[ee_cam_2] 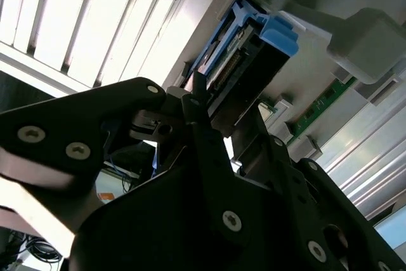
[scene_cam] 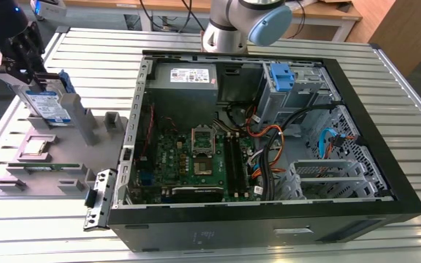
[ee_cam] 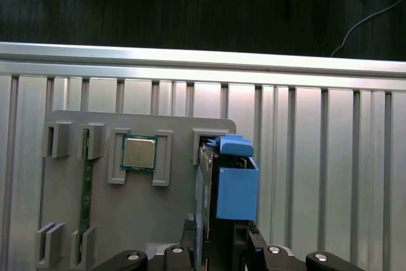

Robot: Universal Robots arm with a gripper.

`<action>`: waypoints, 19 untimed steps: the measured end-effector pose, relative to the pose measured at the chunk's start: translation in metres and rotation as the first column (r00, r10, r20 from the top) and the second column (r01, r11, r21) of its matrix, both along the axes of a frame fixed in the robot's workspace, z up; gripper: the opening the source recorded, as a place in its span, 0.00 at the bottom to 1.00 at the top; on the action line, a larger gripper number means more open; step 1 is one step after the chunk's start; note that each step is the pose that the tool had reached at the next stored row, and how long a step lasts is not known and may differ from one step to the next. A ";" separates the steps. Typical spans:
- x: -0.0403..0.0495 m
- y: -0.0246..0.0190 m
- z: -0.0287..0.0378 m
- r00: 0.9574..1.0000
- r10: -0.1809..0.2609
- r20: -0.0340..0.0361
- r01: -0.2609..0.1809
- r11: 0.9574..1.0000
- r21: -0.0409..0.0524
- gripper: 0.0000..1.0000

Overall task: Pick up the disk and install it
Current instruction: 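Pick up the disk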

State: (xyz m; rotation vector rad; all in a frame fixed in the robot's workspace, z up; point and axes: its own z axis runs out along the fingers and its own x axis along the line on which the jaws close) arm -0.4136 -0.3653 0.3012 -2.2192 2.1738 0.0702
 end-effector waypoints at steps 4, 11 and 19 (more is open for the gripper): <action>0.0000 0.0000 0.0000 1.000 0.000 0.000 0.000 1.000 0.000 0.42; -0.0013 0.0000 -0.0002 1.000 0.000 0.000 0.000 1.000 0.000 0.42; -0.0015 0.0000 -0.0002 1.000 -0.001 0.000 0.001 1.000 0.000 0.42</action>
